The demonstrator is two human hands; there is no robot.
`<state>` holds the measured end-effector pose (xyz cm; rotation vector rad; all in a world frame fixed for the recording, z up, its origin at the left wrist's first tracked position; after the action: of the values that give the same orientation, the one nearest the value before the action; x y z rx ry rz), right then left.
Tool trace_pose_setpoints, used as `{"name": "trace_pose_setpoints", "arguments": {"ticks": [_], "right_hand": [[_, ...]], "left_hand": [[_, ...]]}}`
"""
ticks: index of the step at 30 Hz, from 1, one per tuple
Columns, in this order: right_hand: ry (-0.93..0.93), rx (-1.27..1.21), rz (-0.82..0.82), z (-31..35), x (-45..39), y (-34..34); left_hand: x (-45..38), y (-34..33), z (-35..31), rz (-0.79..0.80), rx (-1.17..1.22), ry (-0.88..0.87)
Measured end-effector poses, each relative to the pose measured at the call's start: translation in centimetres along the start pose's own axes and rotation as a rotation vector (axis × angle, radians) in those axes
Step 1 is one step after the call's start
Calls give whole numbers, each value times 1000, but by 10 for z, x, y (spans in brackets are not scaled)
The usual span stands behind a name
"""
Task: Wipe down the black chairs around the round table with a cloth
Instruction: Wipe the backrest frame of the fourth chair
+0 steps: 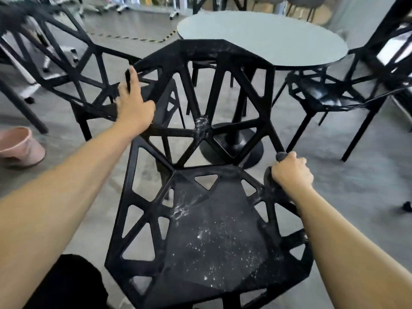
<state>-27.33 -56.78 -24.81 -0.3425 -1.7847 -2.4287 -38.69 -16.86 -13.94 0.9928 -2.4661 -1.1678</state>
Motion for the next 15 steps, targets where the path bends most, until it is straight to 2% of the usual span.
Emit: {"name": "trace_pose_setpoints", "arguments": {"ticks": [8, 15], "right_hand": [[-150, -56, 40, -49, 87, -12], [-196, -99, 87, -71, 121, -8]], "left_hand": [[36, -3, -19, 185, 14, -32], [47, -4, -29, 238, -2, -73]]}}
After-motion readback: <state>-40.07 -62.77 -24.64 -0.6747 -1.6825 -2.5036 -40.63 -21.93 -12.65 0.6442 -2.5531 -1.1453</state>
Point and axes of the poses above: each hand's wrist, its own x-axis away from the middle knuckle, its own y-axis out of the back of the hand, z = x × y, the point moved 5 cm from there along -x, towards the middle knuckle, and after that the axes turned 6 degrees about z, right-handed, at the moved point
